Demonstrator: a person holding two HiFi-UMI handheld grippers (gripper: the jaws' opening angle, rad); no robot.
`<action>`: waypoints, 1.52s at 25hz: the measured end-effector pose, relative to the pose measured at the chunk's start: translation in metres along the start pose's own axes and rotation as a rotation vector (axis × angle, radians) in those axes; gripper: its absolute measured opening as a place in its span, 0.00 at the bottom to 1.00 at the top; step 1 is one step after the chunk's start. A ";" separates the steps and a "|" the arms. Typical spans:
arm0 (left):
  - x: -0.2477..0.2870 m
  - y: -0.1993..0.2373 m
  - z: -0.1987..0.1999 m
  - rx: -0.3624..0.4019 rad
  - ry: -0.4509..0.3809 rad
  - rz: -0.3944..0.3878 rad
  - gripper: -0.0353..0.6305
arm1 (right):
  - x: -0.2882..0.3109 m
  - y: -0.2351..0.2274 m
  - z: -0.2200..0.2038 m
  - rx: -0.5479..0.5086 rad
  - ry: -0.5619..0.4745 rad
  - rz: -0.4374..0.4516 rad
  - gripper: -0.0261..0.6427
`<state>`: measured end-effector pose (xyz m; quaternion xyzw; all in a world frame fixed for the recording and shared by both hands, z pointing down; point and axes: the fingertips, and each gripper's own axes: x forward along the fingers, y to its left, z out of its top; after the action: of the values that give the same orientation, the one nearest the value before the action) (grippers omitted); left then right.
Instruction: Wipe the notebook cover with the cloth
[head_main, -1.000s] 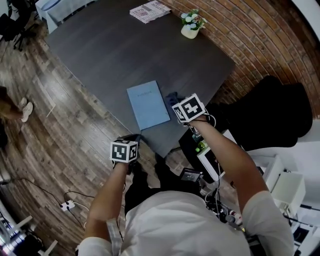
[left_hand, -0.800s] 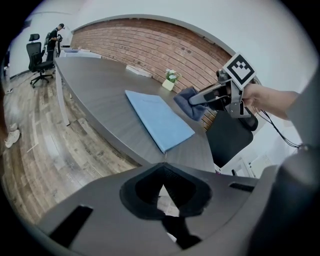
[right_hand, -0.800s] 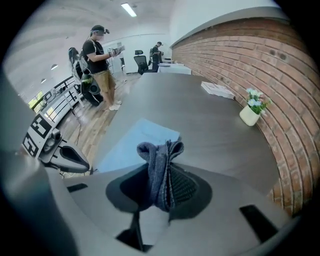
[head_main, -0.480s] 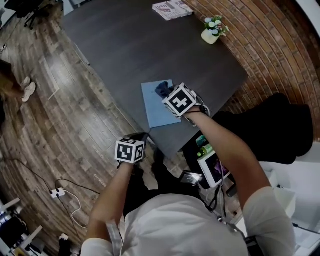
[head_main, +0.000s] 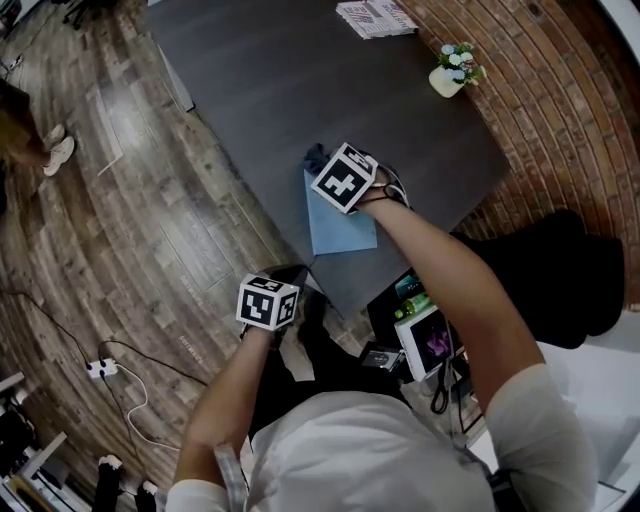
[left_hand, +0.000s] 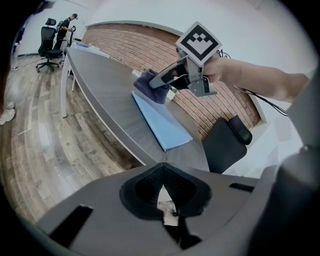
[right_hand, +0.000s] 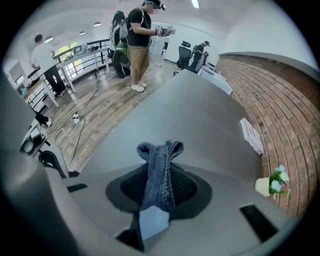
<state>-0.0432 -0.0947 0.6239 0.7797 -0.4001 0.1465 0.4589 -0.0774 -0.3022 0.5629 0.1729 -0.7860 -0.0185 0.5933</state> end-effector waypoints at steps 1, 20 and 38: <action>0.000 -0.001 0.000 -0.001 -0.003 -0.003 0.06 | 0.002 0.000 0.004 -0.011 0.001 -0.003 0.21; -0.003 0.007 0.005 0.003 0.005 0.003 0.06 | 0.021 0.041 0.006 -0.216 0.069 0.023 0.21; -0.006 0.002 0.003 0.036 0.039 0.009 0.06 | -0.001 0.096 -0.025 -0.230 0.083 0.109 0.21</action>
<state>-0.0490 -0.0947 0.6195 0.7831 -0.3919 0.1708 0.4517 -0.0779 -0.2076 0.5918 0.0612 -0.7616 -0.0687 0.6415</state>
